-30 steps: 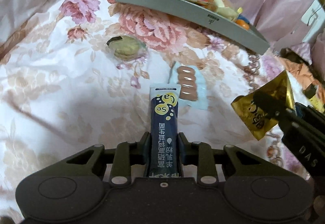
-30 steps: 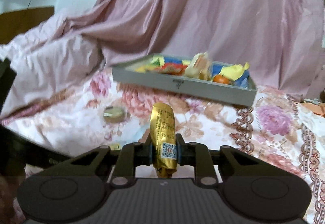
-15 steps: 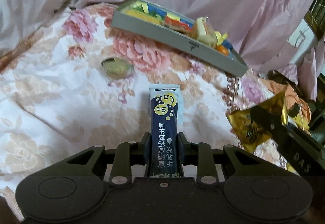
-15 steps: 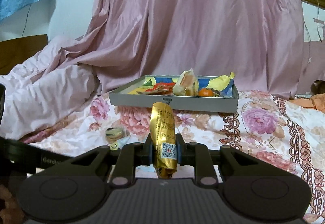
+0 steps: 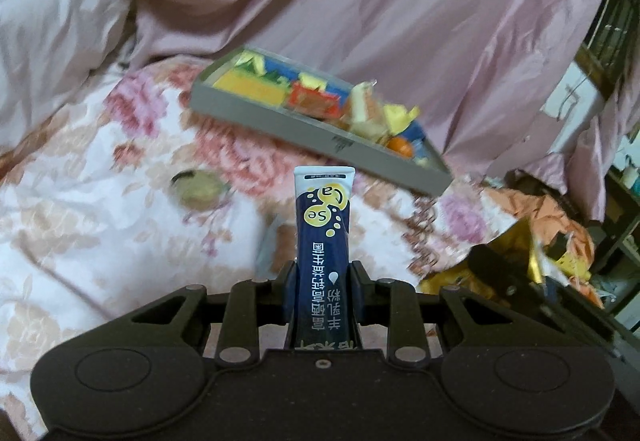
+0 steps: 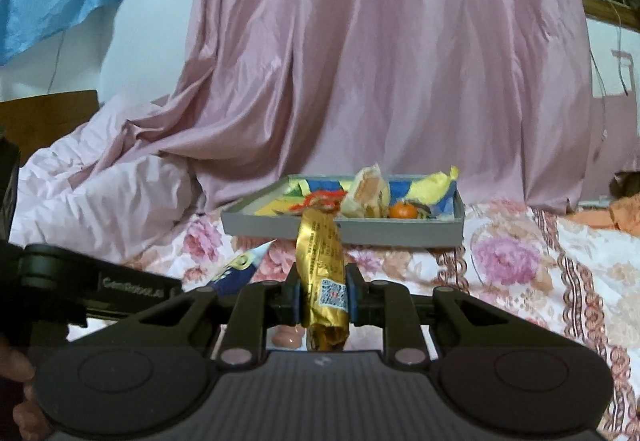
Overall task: Organize snacks
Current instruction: 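Carry the blue tube and gold sachet to the grey tray with both tools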
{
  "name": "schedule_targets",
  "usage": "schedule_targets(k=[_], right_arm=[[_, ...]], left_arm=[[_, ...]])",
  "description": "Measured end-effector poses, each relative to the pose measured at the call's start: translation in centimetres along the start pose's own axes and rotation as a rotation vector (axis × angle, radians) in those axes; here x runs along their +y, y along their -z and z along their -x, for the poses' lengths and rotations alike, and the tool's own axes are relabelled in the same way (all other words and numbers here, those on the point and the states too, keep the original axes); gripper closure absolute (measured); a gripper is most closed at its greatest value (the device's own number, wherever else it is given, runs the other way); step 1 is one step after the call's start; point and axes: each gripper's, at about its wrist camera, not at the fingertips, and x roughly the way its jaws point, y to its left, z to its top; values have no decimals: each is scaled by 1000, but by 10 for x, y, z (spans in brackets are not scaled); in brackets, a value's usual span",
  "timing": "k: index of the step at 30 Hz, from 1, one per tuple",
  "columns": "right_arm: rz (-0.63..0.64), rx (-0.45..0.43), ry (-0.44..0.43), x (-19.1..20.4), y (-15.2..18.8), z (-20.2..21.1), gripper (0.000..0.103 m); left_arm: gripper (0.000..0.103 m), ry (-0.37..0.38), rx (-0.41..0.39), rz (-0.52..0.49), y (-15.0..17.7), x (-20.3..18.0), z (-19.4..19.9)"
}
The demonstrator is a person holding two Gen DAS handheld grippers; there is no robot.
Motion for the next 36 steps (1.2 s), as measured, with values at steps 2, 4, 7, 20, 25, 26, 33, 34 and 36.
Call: schedule_targets(k=[2, 4, 7, 20, 25, 26, 33, 34, 36], right_arm=[[0, -19, -9, -1, -2, 2, 79], [2, -29, -13, -2, -1, 2, 79], [-1, -40, -22, -4, 0, 1, 79], [-11, -76, -42, -9, -9, -2, 79], [-5, -103, -33, -13, -18, -6, 79], [3, -106, -35, -13, -20, -10, 79], [43, -116, -52, -14, -27, -40, 79], [42, -116, -55, -14, -27, -44, 79], [39, -121, -63, -15, -30, -54, 79]], left_arm=[[74, 17, -9, -2, -5, -6, 2], [74, 22, -21, -7, -8, -11, 5], [74, 26, -45, -8, -12, -16, 8], [74, -5, -110, 24, -34, -17, 5], [74, -7, -133, 8, -43, -17, 0], [74, -9, -138, 8, -46, -17, -1], [74, -39, -163, 8, -65, -8, -12], [74, -44, -167, 10, -67, -7, -13], [74, -54, -177, 10, -73, -5, -16]])
